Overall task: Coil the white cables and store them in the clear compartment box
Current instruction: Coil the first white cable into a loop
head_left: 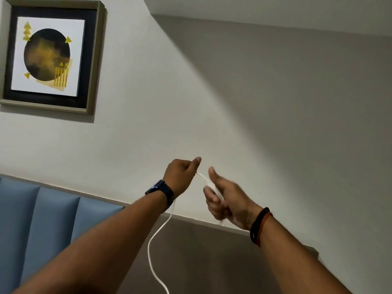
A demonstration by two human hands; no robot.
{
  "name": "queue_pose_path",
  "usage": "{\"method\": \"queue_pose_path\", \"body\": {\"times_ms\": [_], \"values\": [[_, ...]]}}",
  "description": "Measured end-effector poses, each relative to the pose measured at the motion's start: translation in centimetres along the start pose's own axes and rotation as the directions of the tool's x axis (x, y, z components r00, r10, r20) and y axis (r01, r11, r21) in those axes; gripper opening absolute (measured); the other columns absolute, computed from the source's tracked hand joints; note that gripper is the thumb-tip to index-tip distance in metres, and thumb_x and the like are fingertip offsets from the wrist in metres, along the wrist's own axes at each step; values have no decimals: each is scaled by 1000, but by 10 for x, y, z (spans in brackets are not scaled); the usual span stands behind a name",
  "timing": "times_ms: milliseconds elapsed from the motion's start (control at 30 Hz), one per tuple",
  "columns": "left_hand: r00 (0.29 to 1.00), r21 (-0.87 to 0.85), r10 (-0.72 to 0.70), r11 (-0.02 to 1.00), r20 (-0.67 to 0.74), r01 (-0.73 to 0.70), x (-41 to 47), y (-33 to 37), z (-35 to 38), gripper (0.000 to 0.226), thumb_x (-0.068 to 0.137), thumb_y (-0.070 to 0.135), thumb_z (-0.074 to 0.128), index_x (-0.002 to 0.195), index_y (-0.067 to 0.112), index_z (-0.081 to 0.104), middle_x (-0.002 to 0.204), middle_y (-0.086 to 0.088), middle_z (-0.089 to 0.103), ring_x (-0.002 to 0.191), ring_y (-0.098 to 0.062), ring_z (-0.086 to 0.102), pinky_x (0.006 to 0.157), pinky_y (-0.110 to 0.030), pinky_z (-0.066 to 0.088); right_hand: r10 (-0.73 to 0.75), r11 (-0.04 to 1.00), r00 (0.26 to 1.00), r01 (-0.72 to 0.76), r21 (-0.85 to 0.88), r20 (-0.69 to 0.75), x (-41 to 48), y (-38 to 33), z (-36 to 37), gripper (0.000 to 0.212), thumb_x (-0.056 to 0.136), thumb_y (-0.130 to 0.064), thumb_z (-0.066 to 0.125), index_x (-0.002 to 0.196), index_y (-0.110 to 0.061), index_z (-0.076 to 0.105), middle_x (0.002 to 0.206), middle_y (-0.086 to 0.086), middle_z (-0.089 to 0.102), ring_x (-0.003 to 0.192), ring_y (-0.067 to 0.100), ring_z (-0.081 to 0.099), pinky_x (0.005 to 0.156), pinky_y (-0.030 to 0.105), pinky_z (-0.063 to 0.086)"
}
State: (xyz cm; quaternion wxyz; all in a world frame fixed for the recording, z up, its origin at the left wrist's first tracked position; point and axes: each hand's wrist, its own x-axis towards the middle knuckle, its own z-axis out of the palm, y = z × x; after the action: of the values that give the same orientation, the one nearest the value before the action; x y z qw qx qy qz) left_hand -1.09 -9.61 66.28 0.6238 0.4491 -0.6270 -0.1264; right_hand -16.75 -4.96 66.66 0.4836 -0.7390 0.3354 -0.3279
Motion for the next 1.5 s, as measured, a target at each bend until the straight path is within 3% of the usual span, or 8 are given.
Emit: {"method": "queue_pose_path", "body": {"times_ms": [267, 500, 633, 767, 933, 1100, 1333, 1500], "values": [[954, -101, -121, 983, 274, 154, -16, 2, 23, 62, 87, 62, 41, 41, 24, 24, 39, 12, 25, 40, -12, 16, 44, -22, 17, -327, 660, 543, 717, 224, -773, 7, -63, -3, 40, 98, -40, 37, 81, -16, 64, 43, -8, 45, 32, 7, 32, 37, 17, 28], [945, 73, -67, 996, 320, 46, -19, 0, 8, 65, 85, 59, 50, 38, 20, 25, 43, 7, 21, 39, -12, 15, 41, -19, 20, -300, 941, 0, 163, -296, -954, 8, -14, -69, 45, 99, -24, 33, 140, -5, 32, 95, 8, 67, 84, 32, 66, 71, 37, 54], [977, 95, 18, 995, 214, -39, -8, 9, 2, 66, 85, 52, 57, 41, 20, 20, 37, 10, 15, 38, -11, 13, 44, -23, 19, -516, 489, 576, -409, -771, -634, 3, 31, -47, 69, 94, -55, 21, 101, 1, 62, 89, 18, 69, 83, 35, 64, 73, 37, 48], [998, 105, 34, 994, 54, -39, 7, 10, -12, 65, 86, 49, 57, 42, 20, 19, 39, 10, 16, 38, -11, 13, 44, -23, 17, 57, 860, 977, -152, -487, -204, -1, 27, -14, 100, 69, -88, 9, 61, -7, 67, 42, -2, 46, 37, 11, 41, 49, 24, 41], [1000, -32, -13, 999, 24, 13, 6, 2, -9, 62, 89, 49, 53, 43, 19, 24, 32, 9, 26, 49, -16, 32, 51, -25, 22, -158, 958, 967, 102, 267, 201, -12, -14, 2, 67, 86, -64, 36, 55, -8, 51, 38, -7, 26, 31, 8, 18, 42, 26, 13], [987, -114, -62, 990, 147, 79, -14, -1, 13, 64, 91, 53, 44, 37, 20, 37, 36, 11, 33, 39, -12, 24, 48, -24, 22, -456, 652, 831, 556, 515, -319, -13, -50, 17, 34, 94, -33, 44, 76, -11, 62, 45, -7, 37, 33, 7, 27, 40, 19, 25], [937, -9, -3, 1000, 348, 7, -32, 4, 18, 64, 89, 54, 48, 38, 22, 27, 40, 10, 24, 41, -12, 17, 44, -22, 20, -294, 890, 28, 374, -263, -955, 8, -42, -28, 23, 96, -17, 41, 112, -2, 48, 92, 12, 58, 85, 31, 61, 74, 31, 44], [922, 59, 104, 989, 372, -135, -20, 8, 3, 55, 87, 47, 57, 46, 16, 36, 42, 7, 26, 41, -11, 22, 43, -21, 22, -274, 695, 756, -271, -666, -594, 5, 1, -25, 68, 90, -64, 22, 78, -7, 58, 80, 10, 63, 77, 28, 58, 66, 32, 38]]}}
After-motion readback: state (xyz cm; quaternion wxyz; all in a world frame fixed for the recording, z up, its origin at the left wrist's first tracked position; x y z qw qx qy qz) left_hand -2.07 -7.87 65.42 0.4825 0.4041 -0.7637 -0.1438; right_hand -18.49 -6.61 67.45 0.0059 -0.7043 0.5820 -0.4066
